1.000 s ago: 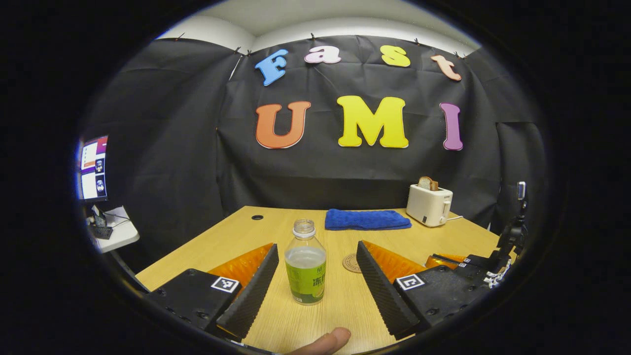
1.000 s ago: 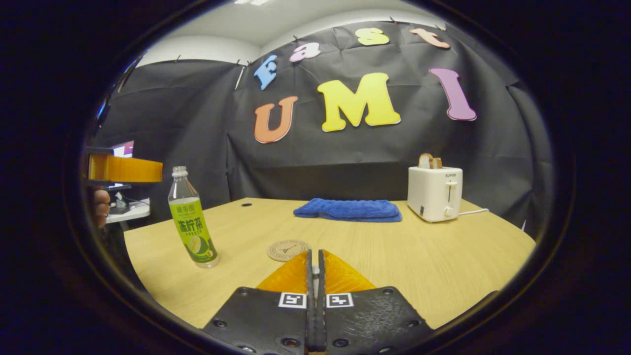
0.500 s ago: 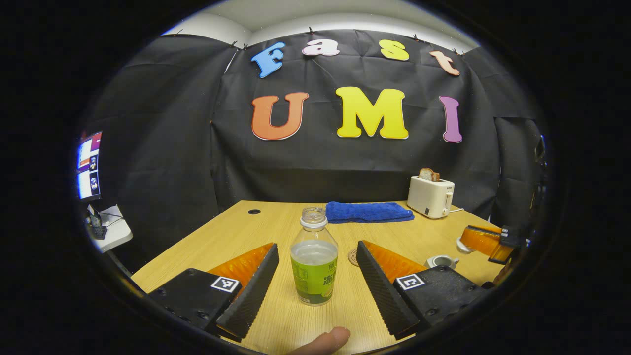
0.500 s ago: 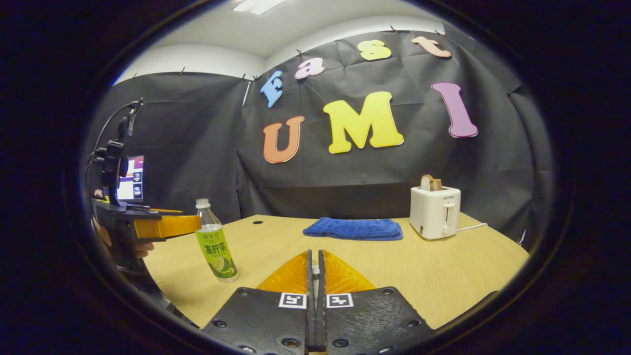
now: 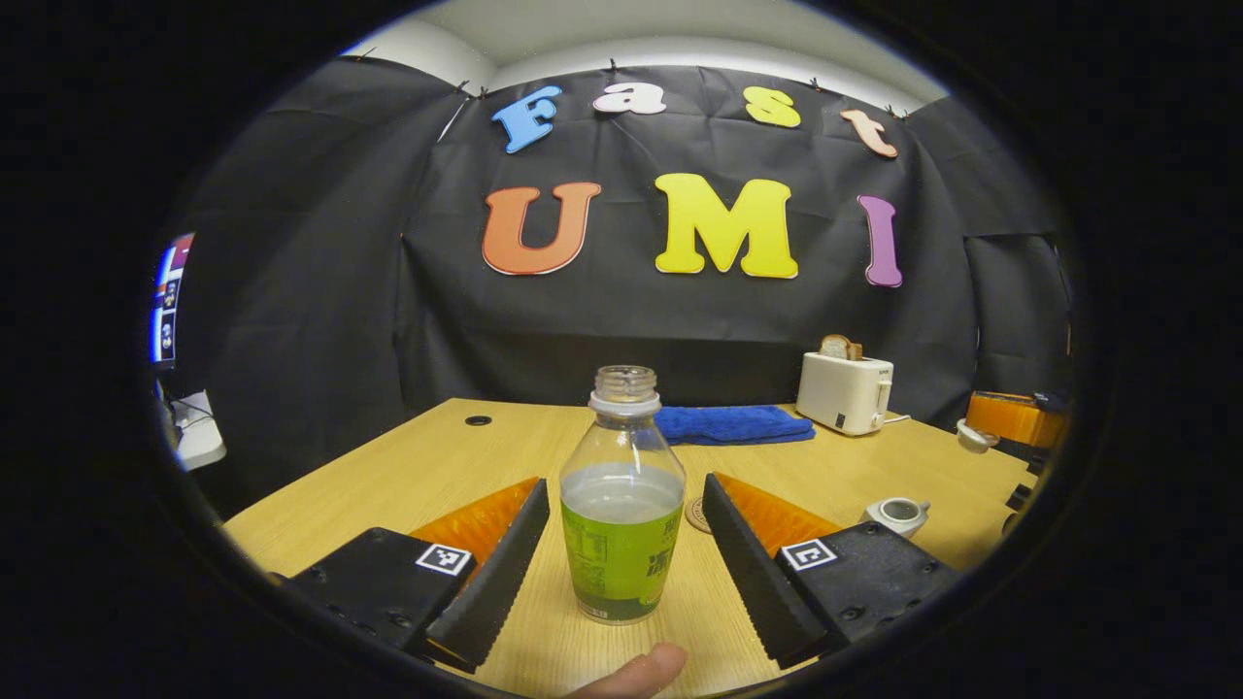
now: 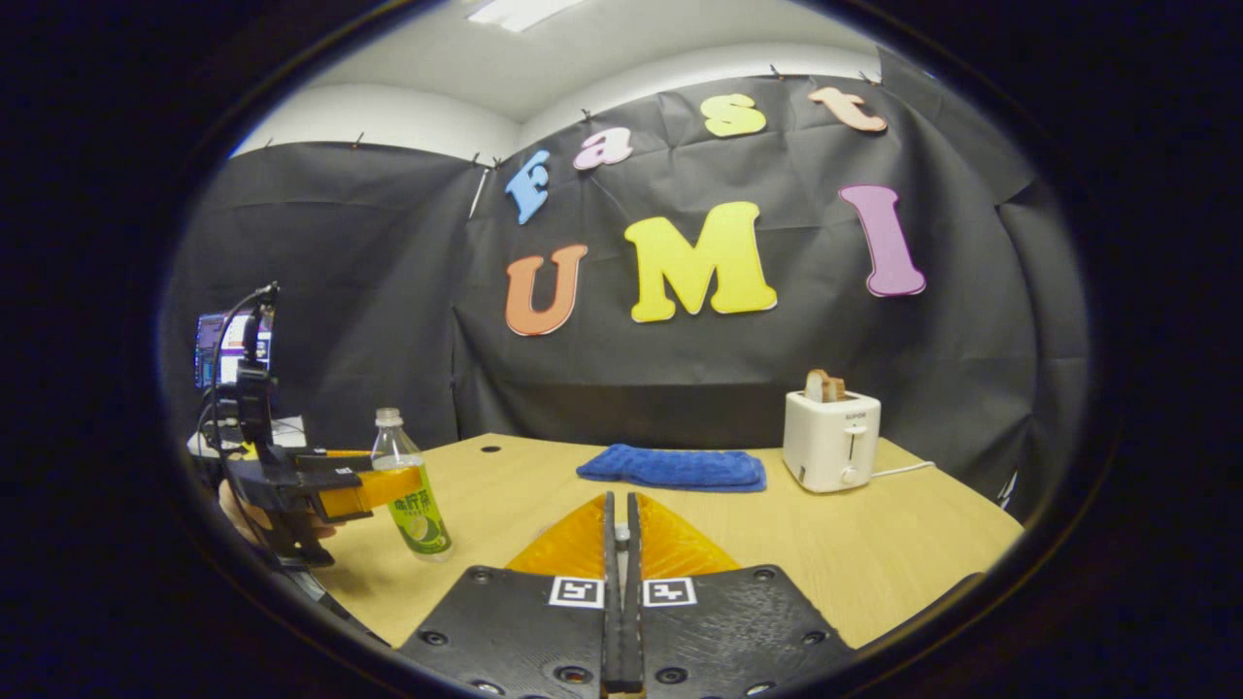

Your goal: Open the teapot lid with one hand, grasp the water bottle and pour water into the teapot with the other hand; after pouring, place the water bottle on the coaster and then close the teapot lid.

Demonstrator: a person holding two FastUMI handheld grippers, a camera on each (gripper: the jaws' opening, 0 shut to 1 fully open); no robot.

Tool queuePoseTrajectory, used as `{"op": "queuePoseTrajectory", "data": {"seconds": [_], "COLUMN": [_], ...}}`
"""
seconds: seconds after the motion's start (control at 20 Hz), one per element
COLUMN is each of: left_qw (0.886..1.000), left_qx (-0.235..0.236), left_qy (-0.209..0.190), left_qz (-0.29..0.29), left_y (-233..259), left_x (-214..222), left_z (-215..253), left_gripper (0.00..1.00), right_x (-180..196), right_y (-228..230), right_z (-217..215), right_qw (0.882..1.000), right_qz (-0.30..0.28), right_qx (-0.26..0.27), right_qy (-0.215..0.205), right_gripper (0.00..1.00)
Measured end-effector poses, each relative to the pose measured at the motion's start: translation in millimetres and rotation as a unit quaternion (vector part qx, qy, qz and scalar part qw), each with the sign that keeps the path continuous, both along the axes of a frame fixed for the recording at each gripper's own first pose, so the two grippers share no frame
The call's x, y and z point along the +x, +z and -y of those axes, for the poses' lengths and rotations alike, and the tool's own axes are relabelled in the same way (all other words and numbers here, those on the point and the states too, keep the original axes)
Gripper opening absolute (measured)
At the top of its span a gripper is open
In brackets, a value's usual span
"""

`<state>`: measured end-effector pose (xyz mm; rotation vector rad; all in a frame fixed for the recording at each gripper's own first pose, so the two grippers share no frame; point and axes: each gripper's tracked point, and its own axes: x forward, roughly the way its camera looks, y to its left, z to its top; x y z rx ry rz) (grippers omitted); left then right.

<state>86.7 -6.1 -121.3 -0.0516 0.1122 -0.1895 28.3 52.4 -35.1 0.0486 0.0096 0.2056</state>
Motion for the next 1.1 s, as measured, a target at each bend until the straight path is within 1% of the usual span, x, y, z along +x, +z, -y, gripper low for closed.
{"op": "queuePoseTrajectory", "data": {"seconds": [0.15,0.2,0.45,0.5,0.55,0.6,0.65,0.85,0.95,1.1], "left_qw": [0.999,0.999,1.000,1.000,1.000,1.000,1.000,0.999,0.998,0.994], "left_qx": [-0.010,-0.010,-0.012,-0.012,-0.009,-0.008,-0.005,0.028,0.055,0.102], "left_qy": [-0.009,-0.005,0.003,0.004,0.003,0.001,0.001,0.015,0.032,0.030], "left_qz": [0.037,0.044,0.027,0.026,0.030,0.028,0.027,0.022,0.024,0.035], "left_y": [1,0,-19,-20,-18,-18,-17,-9,-1,11], "left_x": [5,7,14,16,12,11,11,4,0,-11], "left_z": [4,3,1,3,4,7,11,16,18,35], "left_gripper": [0.99,0.98,0.96,0.89,0.84,0.81,0.80,0.79,0.78,0.78], "right_x": [1,0,-4,-4,-3,-4,-4,-4,-3,-4], "right_y": [0,0,11,11,12,12,13,14,16,19], "right_z": [2,3,13,16,19,21,24,39,50,64], "right_qw": [1.000,1.000,1.000,1.000,1.000,1.000,1.000,0.999,0.999,0.999], "right_qz": [-0.002,-0.002,0.007,0.007,0.006,0.004,0.003,-0.008,-0.008,-0.014], "right_qx": [-0.004,-0.005,0.000,0.001,0.003,0.004,0.004,-0.001,-0.004,0.001], "right_qy": [-0.004,-0.005,-0.014,-0.016,-0.018,-0.020,-0.023,-0.033,-0.042,-0.052], "right_gripper": [0.00,0.00,0.00,0.00,0.00,0.00,0.00,0.00,0.00,0.00]}}
